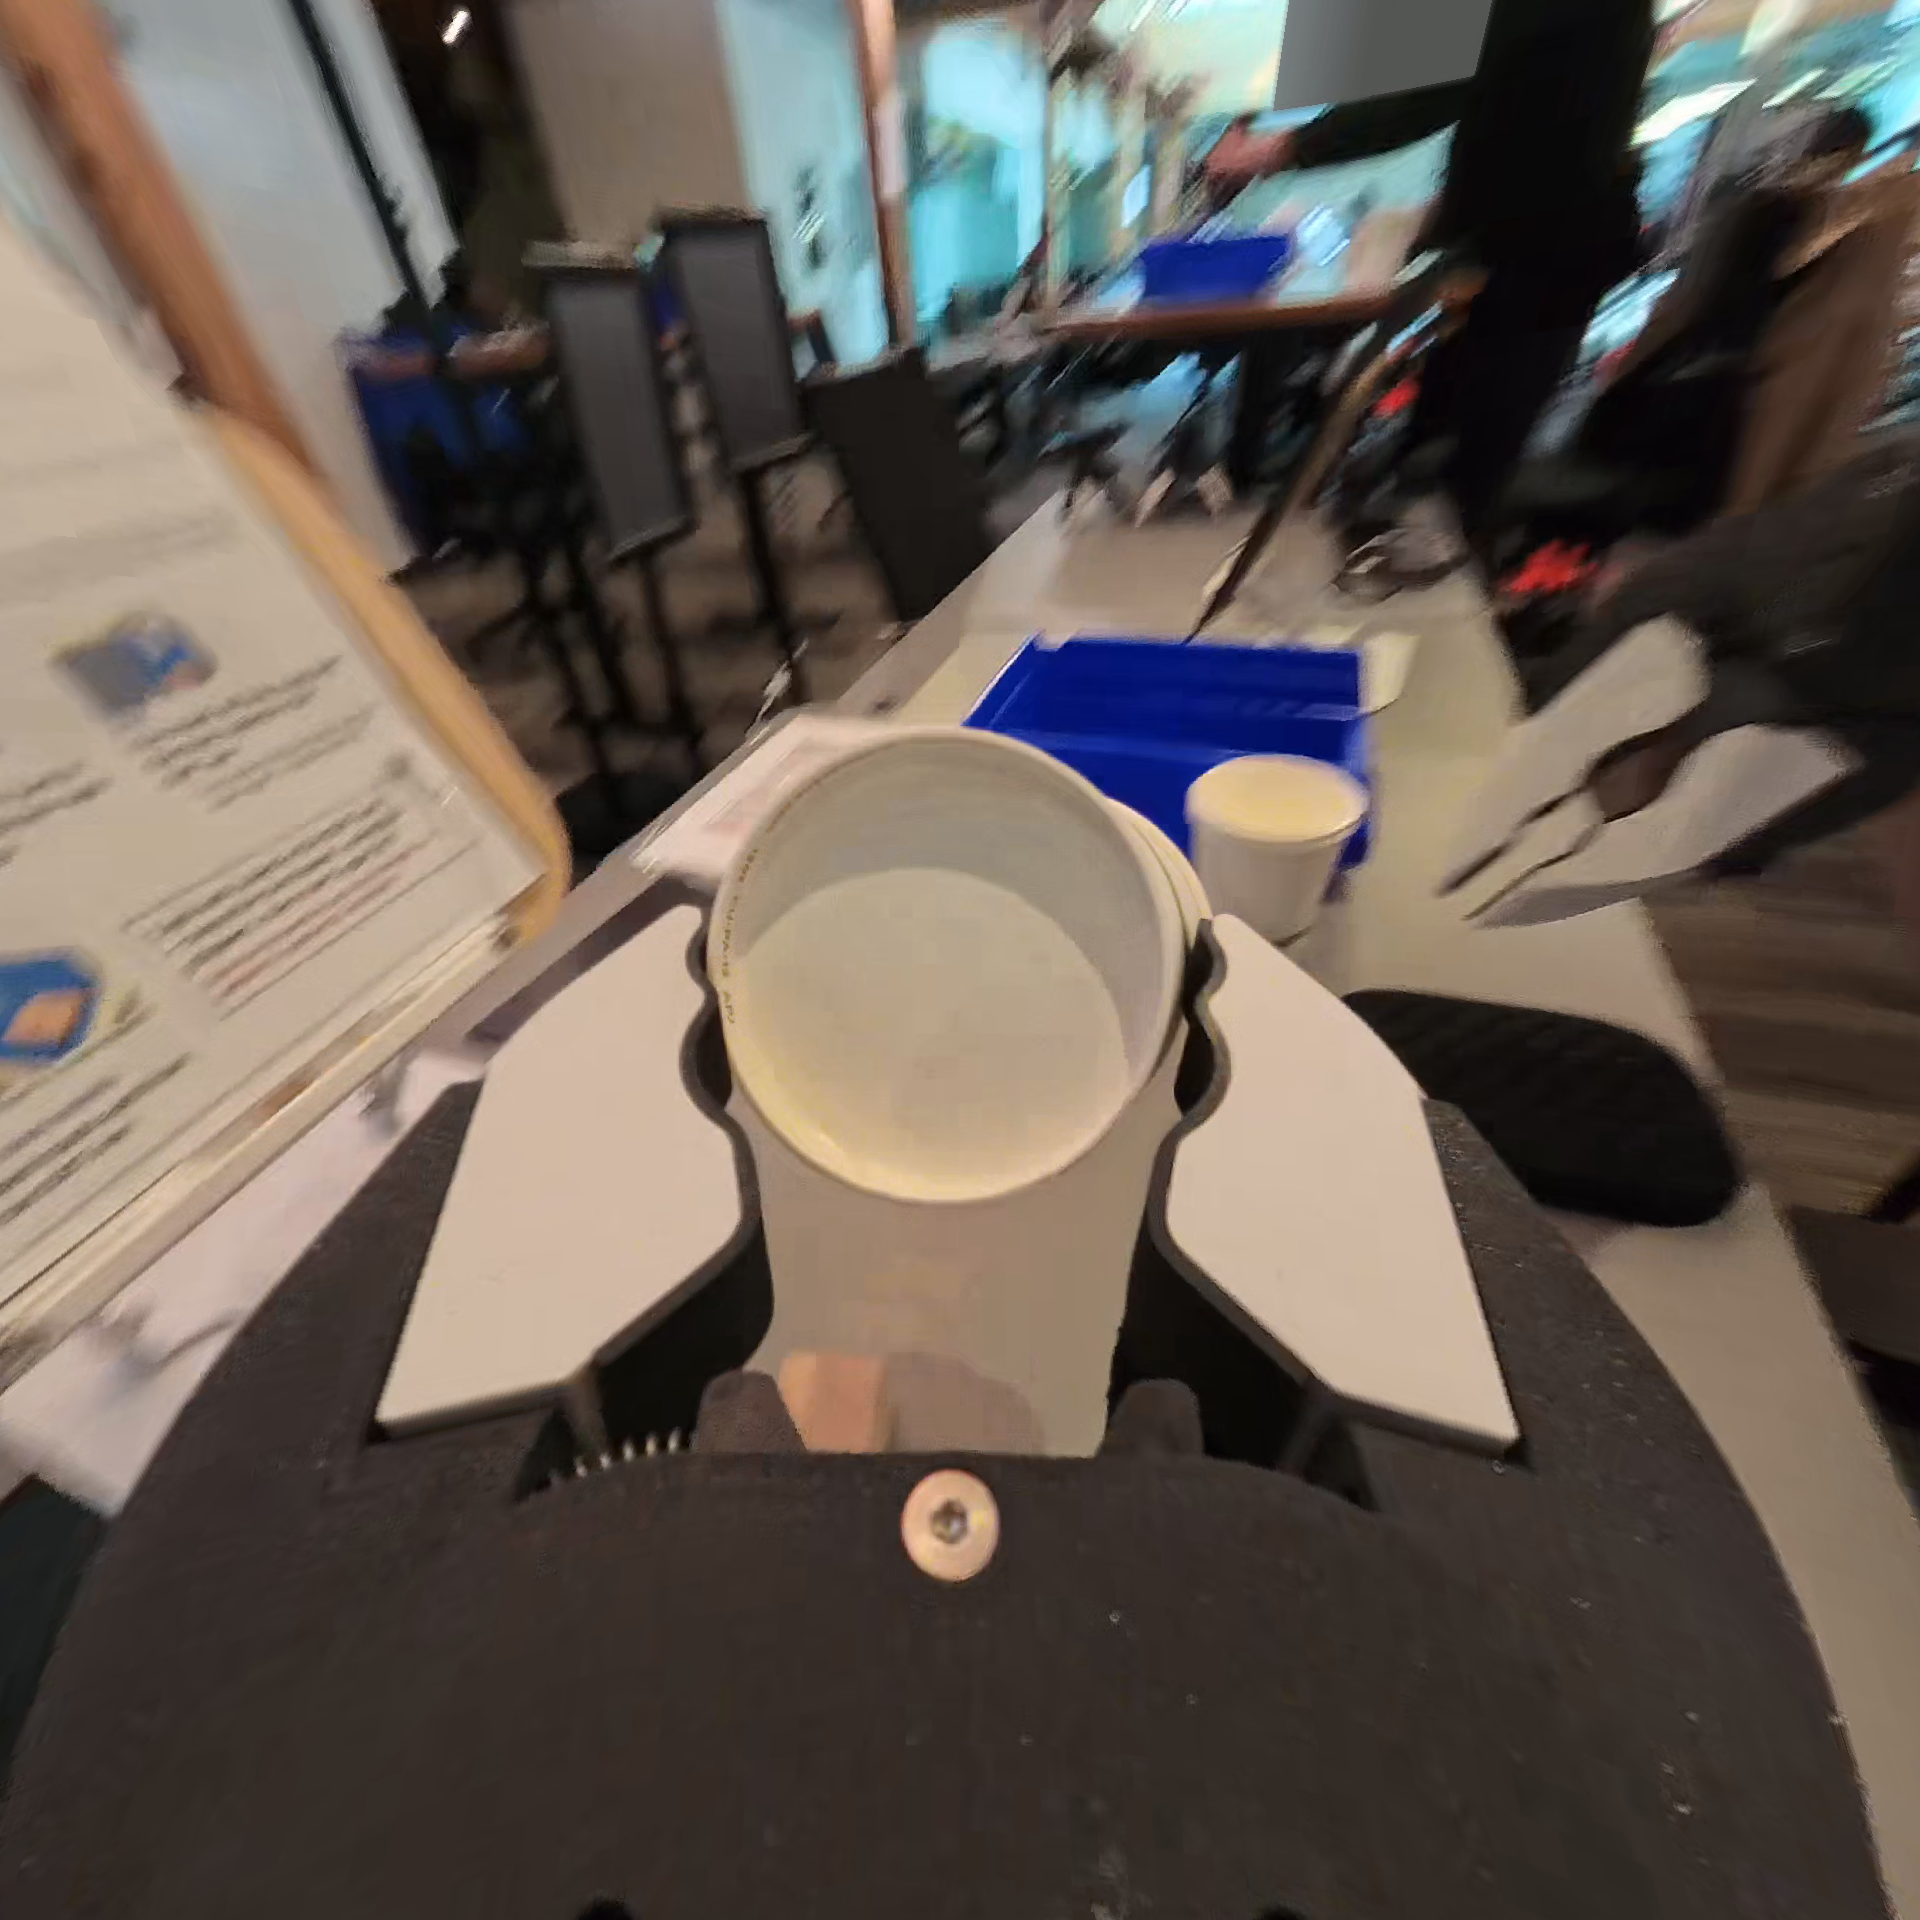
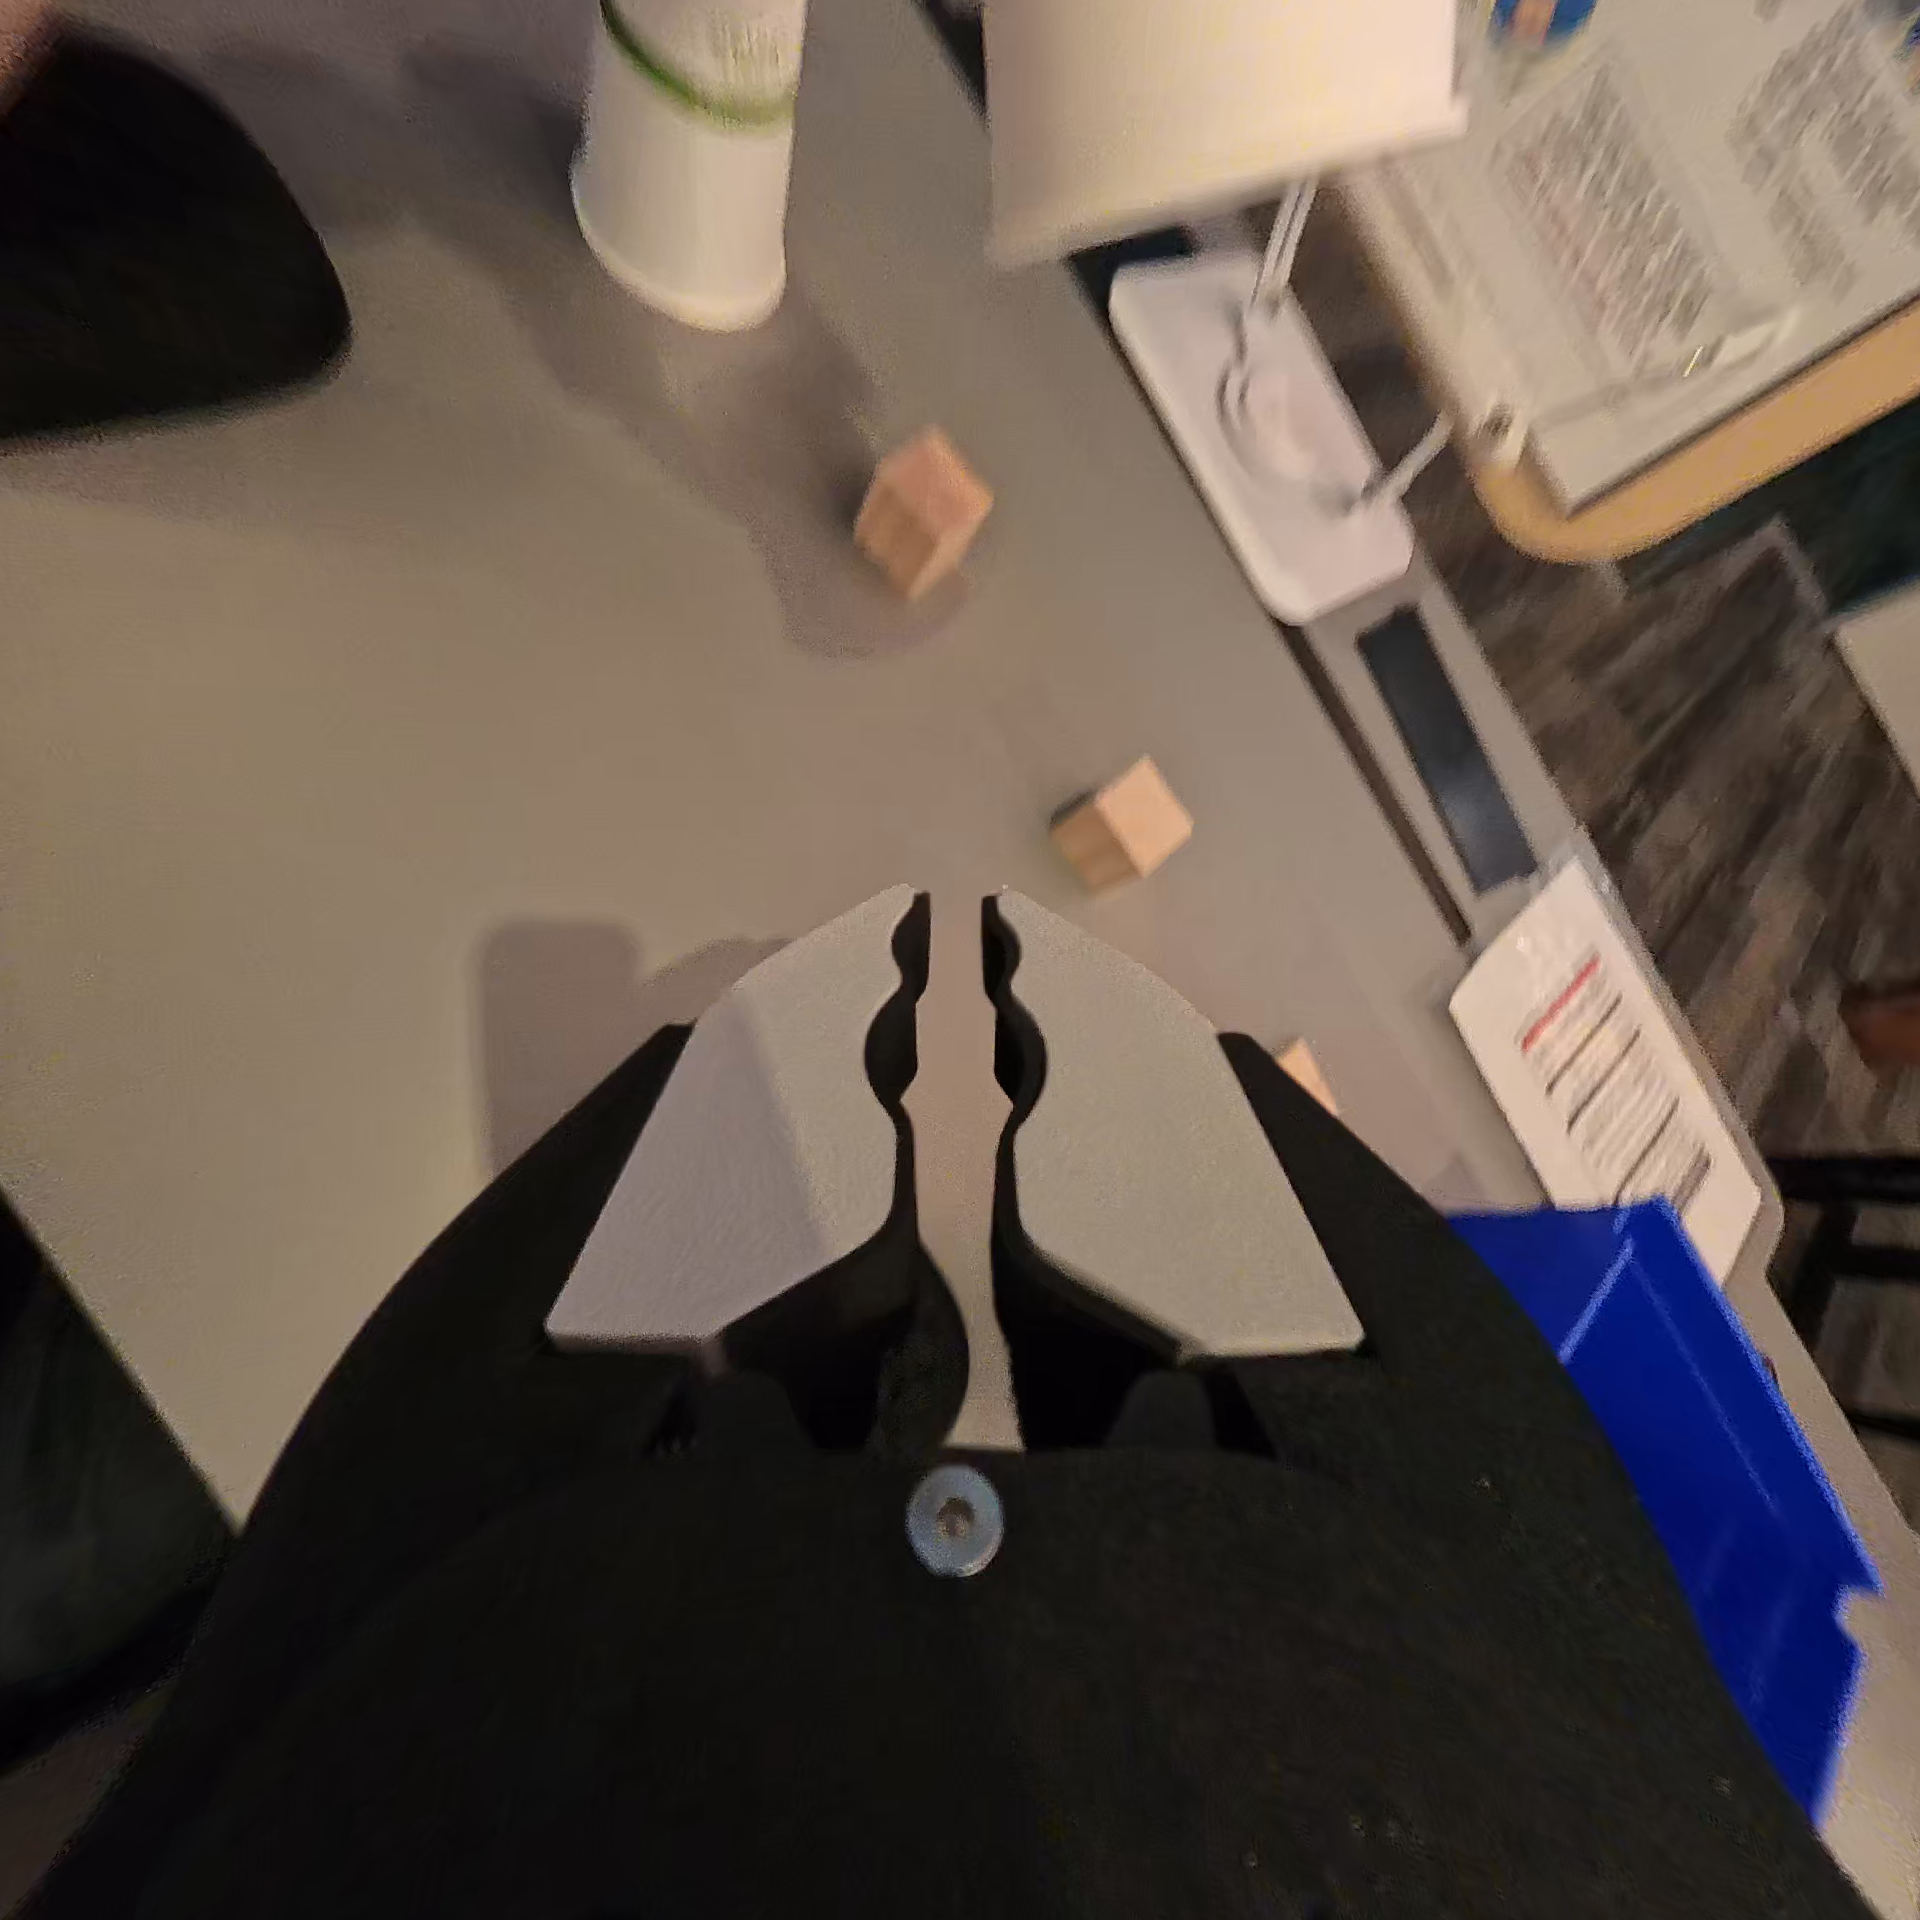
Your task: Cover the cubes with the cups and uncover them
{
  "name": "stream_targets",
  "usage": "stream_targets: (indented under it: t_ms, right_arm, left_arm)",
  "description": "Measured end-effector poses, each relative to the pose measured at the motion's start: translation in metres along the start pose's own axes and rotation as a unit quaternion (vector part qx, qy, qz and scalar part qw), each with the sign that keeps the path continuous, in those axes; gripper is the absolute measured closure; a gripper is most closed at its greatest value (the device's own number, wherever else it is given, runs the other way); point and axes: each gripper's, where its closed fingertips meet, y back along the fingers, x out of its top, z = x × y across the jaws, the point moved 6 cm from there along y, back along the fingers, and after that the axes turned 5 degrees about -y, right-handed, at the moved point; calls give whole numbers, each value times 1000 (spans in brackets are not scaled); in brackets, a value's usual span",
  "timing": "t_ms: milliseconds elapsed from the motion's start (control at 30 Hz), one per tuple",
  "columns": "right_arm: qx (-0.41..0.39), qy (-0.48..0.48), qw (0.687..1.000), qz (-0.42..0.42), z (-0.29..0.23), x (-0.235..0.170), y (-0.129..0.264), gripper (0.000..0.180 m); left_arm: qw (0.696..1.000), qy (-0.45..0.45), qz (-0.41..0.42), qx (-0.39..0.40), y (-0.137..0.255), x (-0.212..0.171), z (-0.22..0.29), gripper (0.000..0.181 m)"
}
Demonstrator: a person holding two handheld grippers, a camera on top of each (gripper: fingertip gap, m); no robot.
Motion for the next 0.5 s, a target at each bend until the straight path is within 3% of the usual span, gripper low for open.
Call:
stream_targets:
  t_ms: [33,167,300,500]
  right_arm:
    - [1,2,1000,29,-1,9,-2,168]
    - [20,6,987,156,-11,44,-1,152]
    - [25,-24,973,227,-13,65,-1,140]
    - [76,-89,942,315,-9,72,0,142]
  left_arm:
    - [999,0,25,-22,0,7,7,96]
    - [993,-22,94,-63,0,22,26,96]
    - [990,-26,99,-94,-5,23,37,96]
    - [983,-1,137,-125,1,30,39,96]
